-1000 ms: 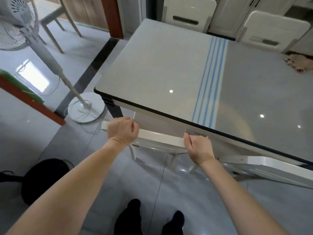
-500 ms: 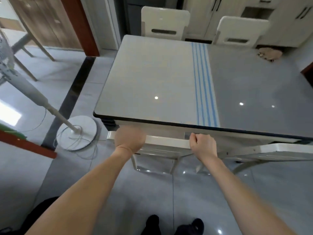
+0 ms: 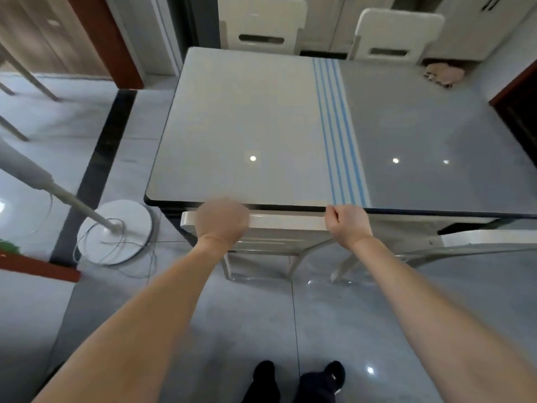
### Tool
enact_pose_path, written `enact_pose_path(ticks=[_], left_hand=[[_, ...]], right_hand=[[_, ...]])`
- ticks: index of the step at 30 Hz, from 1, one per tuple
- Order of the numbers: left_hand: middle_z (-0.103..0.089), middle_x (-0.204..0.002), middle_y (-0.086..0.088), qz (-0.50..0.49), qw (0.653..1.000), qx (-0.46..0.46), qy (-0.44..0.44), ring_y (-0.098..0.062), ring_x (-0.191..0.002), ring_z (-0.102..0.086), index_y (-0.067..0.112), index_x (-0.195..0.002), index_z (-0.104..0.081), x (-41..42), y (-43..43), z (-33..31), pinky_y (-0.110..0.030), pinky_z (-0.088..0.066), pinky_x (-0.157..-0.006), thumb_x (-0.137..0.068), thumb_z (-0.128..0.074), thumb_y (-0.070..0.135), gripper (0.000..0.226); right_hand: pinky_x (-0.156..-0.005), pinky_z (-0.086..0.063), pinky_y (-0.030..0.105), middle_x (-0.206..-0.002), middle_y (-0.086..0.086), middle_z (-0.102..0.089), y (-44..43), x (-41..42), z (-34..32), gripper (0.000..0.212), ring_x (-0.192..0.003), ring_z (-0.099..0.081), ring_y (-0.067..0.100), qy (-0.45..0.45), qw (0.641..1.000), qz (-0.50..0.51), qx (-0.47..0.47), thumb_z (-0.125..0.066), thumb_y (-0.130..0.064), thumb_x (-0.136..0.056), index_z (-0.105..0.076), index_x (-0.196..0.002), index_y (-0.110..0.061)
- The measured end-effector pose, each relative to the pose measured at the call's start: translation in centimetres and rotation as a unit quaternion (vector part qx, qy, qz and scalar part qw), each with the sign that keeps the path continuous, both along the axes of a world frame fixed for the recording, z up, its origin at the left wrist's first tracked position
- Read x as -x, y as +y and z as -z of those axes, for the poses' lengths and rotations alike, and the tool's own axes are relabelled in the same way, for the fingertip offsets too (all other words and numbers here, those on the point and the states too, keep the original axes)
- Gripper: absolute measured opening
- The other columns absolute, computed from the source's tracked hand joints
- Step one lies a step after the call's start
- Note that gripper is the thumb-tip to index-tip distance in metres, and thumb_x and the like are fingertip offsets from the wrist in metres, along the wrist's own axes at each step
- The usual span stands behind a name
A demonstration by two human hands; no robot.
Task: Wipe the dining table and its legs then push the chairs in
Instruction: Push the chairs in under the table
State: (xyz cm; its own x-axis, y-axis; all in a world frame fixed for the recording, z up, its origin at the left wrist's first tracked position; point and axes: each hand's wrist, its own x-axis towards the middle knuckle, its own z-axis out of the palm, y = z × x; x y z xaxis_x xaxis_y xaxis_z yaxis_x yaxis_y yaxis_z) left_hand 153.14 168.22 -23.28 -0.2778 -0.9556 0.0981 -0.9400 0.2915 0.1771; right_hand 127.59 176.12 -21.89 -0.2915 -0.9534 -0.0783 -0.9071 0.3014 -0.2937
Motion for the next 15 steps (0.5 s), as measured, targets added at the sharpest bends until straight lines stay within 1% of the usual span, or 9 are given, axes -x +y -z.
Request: enact_pose_path(ticks=[1, 4, 5, 7, 9, 12, 13, 14, 15], left_hand=[[-0.061, -0.067, -0.005, 0.001, 1.0, -0.006, 0.0, -0.025, -0.056, -0.047, 0.009, -0.065, -0.066, 0.5, 0.0, 0.0, -0.028, -0.029, -0.054, -0.084, -0.028, 0.032, 0.048], [-0.06, -0.066, -0.006, 0.0, 1.0, -0.01, 0.003, -0.025, -0.055, -0.047, 0.007, -0.065, -0.066, 1.5, 0.0, -0.1, -0.028, -0.03, -0.054, -0.085, -0.028, 0.031, 0.049], [-0.06, -0.066, -0.007, 0.0, 1.0, -0.011, 0.004, -0.025, -0.055, -0.046, 0.007, -0.065, -0.065, 1.6, -0.1, -0.1, -0.028, -0.029, -0.054, -0.085, -0.027, 0.031, 0.049], [-0.059, -0.066, -0.007, 0.002, 1.0, -0.008, 0.002, -0.025, -0.055, -0.047, 0.008, -0.065, -0.065, 1.4, -0.3, 0.0, -0.028, -0.03, -0.053, -0.086, -0.027, 0.031, 0.049], [-0.059, -0.065, -0.006, 0.001, 1.0, -0.004, 0.004, -0.025, -0.055, -0.047, 0.008, -0.064, -0.065, 1.3, -0.3, 0.0, -0.028, -0.028, -0.052, -0.086, -0.029, 0.03, 0.048], [-0.058, -0.067, -0.007, -0.007, 1.0, -0.016, 0.008, -0.026, -0.058, -0.047, 0.007, -0.064, -0.063, 1.4, -0.1, -0.2, -0.029, -0.028, -0.053, -0.088, -0.032, 0.028, 0.044], [-0.057, -0.068, -0.007, -0.008, 1.0, -0.025, 0.006, -0.027, -0.061, -0.048, 0.008, -0.065, -0.062, 1.5, 0.1, -0.4, -0.029, -0.029, -0.054, -0.089, -0.032, 0.028, 0.043], [-0.056, -0.069, -0.006, -0.005, 1.0, -0.03, 0.002, -0.028, -0.063, -0.05, 0.009, -0.066, -0.061, 1.5, 0.2, -0.5, -0.029, -0.03, -0.055, -0.089, -0.032, 0.028, 0.042], [-0.055, -0.07, -0.005, 0.0, 0.999, -0.032, -0.005, -0.028, -0.064, -0.051, 0.011, -0.067, -0.06, 1.5, 0.4, -0.6, -0.03, -0.031, -0.055, -0.089, -0.031, 0.029, 0.041]], right_hand=[[-0.055, -0.026, 0.033, -0.052, 0.016, -0.048, -0.2, 0.5, -0.2, 0.047, -0.059, -0.048, 0.038, -0.006, 1.0, 0.006, -0.007, -0.028, -0.031, -0.09, -0.042, -0.052, -0.006], [-0.055, -0.025, 0.033, -0.046, 0.008, -0.037, -0.8, 1.1, -0.4, 0.043, -0.056, -0.041, 0.033, -0.023, 1.0, 0.014, 0.001, -0.026, -0.032, -0.084, -0.032, -0.047, -0.01], [-0.055, -0.026, 0.034, -0.047, 0.009, -0.038, -0.9, 1.1, -0.5, 0.045, -0.056, -0.041, 0.033, -0.024, 1.0, 0.017, 0.007, -0.027, -0.032, -0.085, -0.033, -0.047, -0.01], [-0.057, -0.028, 0.035, -0.053, 0.018, -0.045, -1.1, 1.1, -0.2, 0.048, -0.06, -0.045, 0.036, -0.02, 0.999, 0.03, 0.005, -0.034, -0.027, -0.093, -0.041, -0.05, -0.007], [-0.057, -0.03, 0.035, -0.056, 0.016, -0.045, -1.1, 1.1, -0.2, 0.047, -0.061, -0.044, 0.035, -0.019, 0.999, 0.039, 0.004, -0.038, -0.022, -0.096, -0.04, -0.051, -0.009], [-0.056, -0.031, 0.035, -0.05, 0.01, -0.039, -1.0, 0.8, -0.3, 0.047, -0.059, -0.042, 0.033, -0.031, 0.998, 0.046, -0.016, -0.037, -0.022, -0.095, -0.034, -0.049, -0.01], [-0.056, -0.033, 0.037, -0.05, 0.013, -0.04, -0.9, 0.8, -0.4, 0.047, -0.059, -0.043, 0.032, -0.057, 0.997, 0.053, -0.02, -0.037, -0.023, -0.095, -0.035, -0.05, -0.008], [-0.057, -0.036, 0.039, -0.053, 0.017, -0.044, -0.6, 0.8, -0.3, 0.047, -0.06, -0.046, 0.033, -0.093, 0.994, 0.06, -0.012, -0.037, -0.025, -0.094, -0.04, -0.051, -0.005], [-0.061, -0.042, 0.04, -0.059, 0.021, -0.054, -0.1, 0.9, -0.3, 0.047, -0.063, -0.051, 0.035, -0.139, 0.987, 0.078, 0.01, -0.039, -0.028, -0.093, -0.049, -0.056, 0.0]])
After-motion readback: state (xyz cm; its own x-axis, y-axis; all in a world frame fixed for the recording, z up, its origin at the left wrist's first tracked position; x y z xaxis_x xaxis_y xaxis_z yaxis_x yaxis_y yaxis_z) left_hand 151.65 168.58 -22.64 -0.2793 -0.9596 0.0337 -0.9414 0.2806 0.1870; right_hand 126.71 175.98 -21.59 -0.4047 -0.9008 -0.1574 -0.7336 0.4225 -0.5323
